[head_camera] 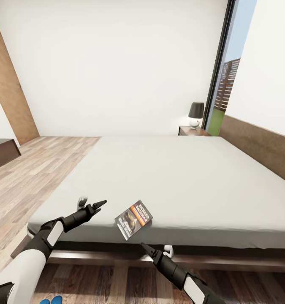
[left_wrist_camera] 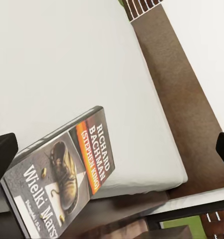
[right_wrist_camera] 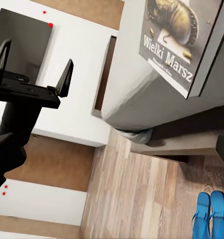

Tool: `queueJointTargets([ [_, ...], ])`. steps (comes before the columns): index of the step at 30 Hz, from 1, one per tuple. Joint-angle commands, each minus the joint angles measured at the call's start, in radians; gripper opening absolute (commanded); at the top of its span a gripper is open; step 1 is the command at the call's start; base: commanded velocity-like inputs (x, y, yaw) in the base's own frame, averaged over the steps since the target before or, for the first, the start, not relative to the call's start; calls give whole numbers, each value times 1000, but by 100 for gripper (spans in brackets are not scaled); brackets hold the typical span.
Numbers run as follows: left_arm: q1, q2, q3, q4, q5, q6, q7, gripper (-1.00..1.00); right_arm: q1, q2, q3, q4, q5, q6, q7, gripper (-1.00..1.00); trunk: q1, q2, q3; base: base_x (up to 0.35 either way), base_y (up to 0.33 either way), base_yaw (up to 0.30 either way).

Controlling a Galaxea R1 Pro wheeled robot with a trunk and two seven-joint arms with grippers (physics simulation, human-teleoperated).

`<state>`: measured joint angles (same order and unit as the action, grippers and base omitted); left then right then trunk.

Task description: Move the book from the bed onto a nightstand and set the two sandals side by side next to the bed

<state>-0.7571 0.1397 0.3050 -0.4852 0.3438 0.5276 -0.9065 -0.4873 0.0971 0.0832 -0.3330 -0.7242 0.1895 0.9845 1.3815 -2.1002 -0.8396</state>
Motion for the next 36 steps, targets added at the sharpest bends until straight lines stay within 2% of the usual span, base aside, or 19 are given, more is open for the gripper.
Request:
queueJointTargets([
  [1,-1,0,2,0,4,8,-2,100,-1,-1,4,-1,-11,9,1,100,0,-1,-1,0,0,0],
  [10,-1,0,2,0,3,8,-2,100,-1,-1,4,-1,-15,9,0,100,0,-1,-1,0,0,0],
  [12,-1,0,2,0,3,8,-2,100,-1,0,4,0,-31,10,0,100,0,-1,-1,0,0,0],
  [15,-1,0,2,0,3,8,-2,100,-1,1,3,2,-93,9,-1,100,0,-1,-1,0,0,0],
  [17,-1,0,2,0,3,8,-2,100,-1,0,3,2,-110,9,-1,100,0,-1,-1,0,0,0],
  [24,-1,-2,2,0,3,8,-1,100,-1,0,3,6,-128,8,0,100,0,-1,-1,0,0,0],
  [36,-1,-2,2,0,3,8,0,100,-1,1,3,10,-130,8,0,100,46,-85,-39,0,0,0],
])
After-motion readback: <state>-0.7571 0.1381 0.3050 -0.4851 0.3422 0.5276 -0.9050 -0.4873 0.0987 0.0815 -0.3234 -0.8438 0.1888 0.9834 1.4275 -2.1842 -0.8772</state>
